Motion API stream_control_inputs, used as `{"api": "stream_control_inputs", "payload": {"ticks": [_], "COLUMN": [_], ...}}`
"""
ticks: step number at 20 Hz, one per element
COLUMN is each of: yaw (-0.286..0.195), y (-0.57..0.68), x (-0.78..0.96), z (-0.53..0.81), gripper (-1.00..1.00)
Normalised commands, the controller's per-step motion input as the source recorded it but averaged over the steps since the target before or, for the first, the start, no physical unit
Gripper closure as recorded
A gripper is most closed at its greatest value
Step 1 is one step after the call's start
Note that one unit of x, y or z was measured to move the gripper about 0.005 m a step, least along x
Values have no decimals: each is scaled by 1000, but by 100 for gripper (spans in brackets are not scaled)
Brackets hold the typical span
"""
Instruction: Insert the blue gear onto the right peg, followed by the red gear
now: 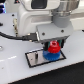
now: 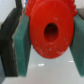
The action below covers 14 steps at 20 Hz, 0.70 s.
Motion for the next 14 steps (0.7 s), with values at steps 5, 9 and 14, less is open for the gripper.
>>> {"api": "stream_control_inputs", "payload": {"ticks": [5,9,14], "yaw": [0,0,0], "y": [22,-21,-78], "x": [173,44,105], "z": [233,-24,-115], "gripper": [100,100,100]}}
